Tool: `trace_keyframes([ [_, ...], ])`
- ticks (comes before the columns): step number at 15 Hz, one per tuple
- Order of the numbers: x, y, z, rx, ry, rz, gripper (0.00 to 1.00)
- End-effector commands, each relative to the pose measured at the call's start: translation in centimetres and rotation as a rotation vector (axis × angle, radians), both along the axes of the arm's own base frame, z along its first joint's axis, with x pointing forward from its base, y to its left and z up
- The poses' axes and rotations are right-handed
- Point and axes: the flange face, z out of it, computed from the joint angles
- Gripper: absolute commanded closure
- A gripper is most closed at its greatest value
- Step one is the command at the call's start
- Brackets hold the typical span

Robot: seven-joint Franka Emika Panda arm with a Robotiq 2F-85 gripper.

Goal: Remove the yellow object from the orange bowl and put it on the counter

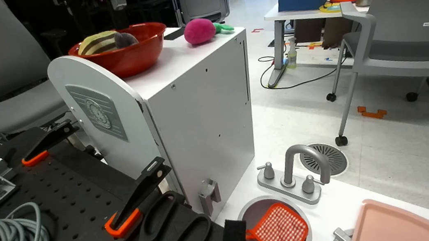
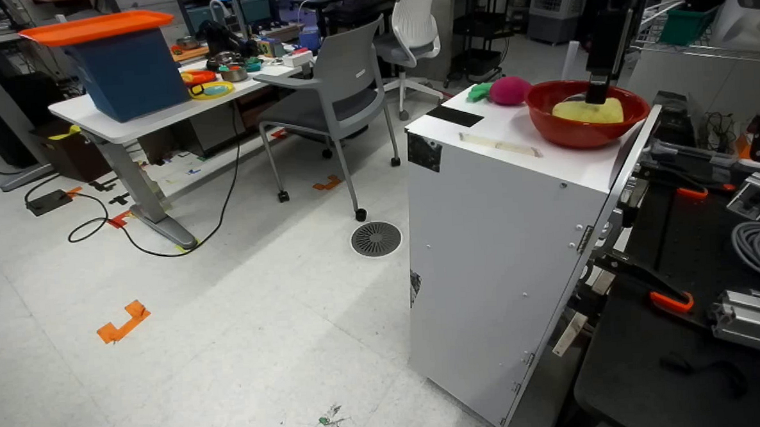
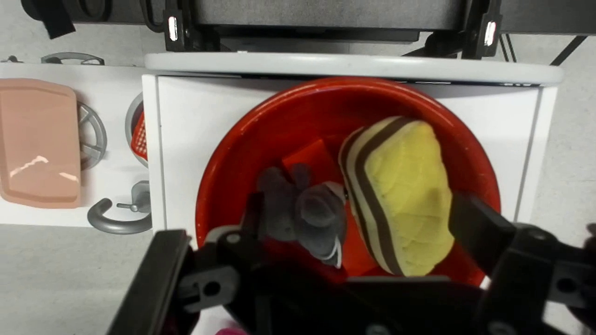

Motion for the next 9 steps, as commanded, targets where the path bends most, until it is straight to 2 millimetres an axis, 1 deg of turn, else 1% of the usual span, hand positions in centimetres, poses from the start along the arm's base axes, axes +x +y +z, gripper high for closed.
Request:
trace_keyframes([
  [1,-0.18,-0.58,0.14,-0.002,-0.014,-0.017,0.00],
  [9,0.28,-1.13,-0.38,0.006,0.001,-0.026,0.00],
])
